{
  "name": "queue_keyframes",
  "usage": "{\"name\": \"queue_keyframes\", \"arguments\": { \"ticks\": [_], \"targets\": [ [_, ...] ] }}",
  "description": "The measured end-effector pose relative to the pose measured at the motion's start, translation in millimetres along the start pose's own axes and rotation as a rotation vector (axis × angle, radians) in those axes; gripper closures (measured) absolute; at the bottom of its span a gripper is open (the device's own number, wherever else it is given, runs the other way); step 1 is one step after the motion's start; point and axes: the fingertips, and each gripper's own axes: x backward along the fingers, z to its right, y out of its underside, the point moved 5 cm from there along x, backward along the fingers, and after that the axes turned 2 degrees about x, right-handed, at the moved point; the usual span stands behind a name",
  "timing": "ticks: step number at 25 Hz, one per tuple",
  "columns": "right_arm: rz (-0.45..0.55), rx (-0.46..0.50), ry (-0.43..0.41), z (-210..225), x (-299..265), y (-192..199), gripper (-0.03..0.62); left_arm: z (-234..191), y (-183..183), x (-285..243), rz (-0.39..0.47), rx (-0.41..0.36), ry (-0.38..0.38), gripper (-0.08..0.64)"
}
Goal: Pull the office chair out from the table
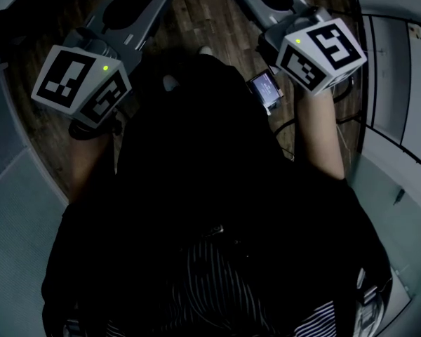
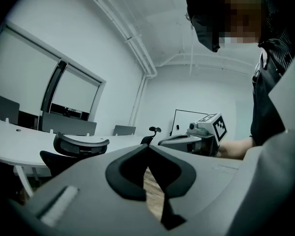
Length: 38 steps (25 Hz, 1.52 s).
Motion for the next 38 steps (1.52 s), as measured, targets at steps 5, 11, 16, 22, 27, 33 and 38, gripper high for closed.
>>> {"name": "queue_keyframes", "arguments": {
  "ticks": [5,11,16,22,27,33,38],
  "targets": [
    [-0.019,0.028,-0.040,-6,2,31,0.591,9,37,9,0.029,0.017,-0.045,0.558],
    [0.061,0.105,-0.076,-41,44,27,0.591,67,42,40,0.089,-0.051,-0.096,0.557],
    [0.087,0.125,-0.131,-60,47,13,0.591,87,33,54,0.085,-0.106,-0.135,0.558],
    [0.107,0.149,-0.197,-80,50,31,0.591,100,52,74,0.094,-0.123,-0.193,0.557],
    [0.132,0.165,-0.221,-78,63,51,0.591,115,70,78,0.104,-0.155,-0.227,0.557],
    [0.143,0.182,-0.256,-84,61,31,0.591,119,51,87,0.122,-0.160,-0.265,0.557],
    [0.149,0.185,-0.258,-85,70,26,0.591,125,43,89,0.125,-0.157,-0.275,0.557]
  ]
}}
